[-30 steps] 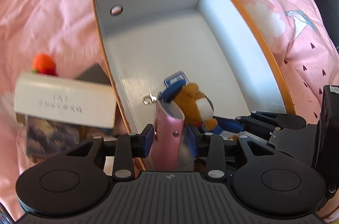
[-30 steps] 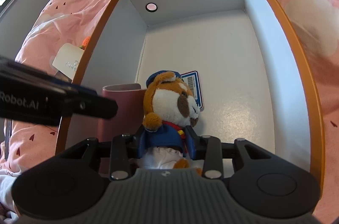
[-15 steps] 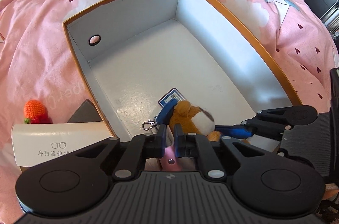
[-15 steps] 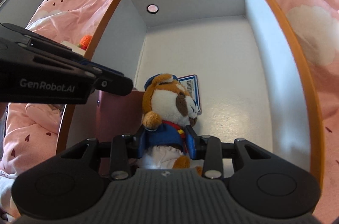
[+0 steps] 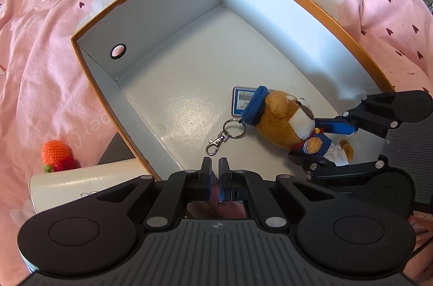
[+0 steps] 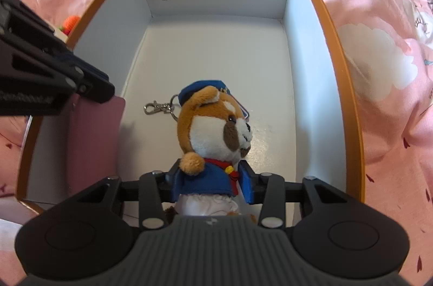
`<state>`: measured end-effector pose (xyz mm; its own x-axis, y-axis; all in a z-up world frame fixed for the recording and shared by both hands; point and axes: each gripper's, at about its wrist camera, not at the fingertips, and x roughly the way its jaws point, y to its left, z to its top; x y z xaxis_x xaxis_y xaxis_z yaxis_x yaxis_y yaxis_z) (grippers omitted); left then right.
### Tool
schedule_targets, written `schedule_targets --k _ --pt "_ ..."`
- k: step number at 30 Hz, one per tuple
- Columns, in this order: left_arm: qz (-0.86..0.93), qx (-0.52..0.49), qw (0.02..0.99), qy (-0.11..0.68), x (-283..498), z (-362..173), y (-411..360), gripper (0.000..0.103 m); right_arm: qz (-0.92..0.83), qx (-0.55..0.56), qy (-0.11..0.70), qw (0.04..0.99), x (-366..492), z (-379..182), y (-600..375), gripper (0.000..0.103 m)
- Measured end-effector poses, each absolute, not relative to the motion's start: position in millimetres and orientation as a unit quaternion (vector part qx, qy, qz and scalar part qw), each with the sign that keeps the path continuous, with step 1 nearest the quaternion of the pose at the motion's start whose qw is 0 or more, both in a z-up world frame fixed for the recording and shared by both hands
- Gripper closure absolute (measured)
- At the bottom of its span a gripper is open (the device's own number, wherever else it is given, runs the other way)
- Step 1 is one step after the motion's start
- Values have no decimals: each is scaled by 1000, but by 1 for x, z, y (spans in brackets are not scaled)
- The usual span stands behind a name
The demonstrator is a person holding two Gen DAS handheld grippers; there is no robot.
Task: Organize objects
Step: 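Carry the bear and pink pouch into the orange box and open both tools, then withdraw both tools from the box back toward the pile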
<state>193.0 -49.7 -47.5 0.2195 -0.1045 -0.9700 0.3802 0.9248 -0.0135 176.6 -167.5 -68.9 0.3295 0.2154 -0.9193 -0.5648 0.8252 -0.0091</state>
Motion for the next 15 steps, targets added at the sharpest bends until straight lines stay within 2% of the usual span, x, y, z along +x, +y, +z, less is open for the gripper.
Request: schedule_targets --k 3,5,7,12,15 --pt "-143 140 770 606 196 -55 -51 97 240 -183 524 796 177 -70 -163 50" --pt "-148 142 770 605 196 -56 -52 97 232 -184 507 809 175 -62 -165 41" --pt "-150 151 770 601 194 -57 -53 97 239 -181 479 825 170 -48 -168 39" --pt "-171 174 754 610 195 -70 -67 96 260 -177 448 837 165 -27 -168 41" --pt "-165 192 755 605 193 -73 -72 96 268 -160 469 827 170 -30 -168 49"
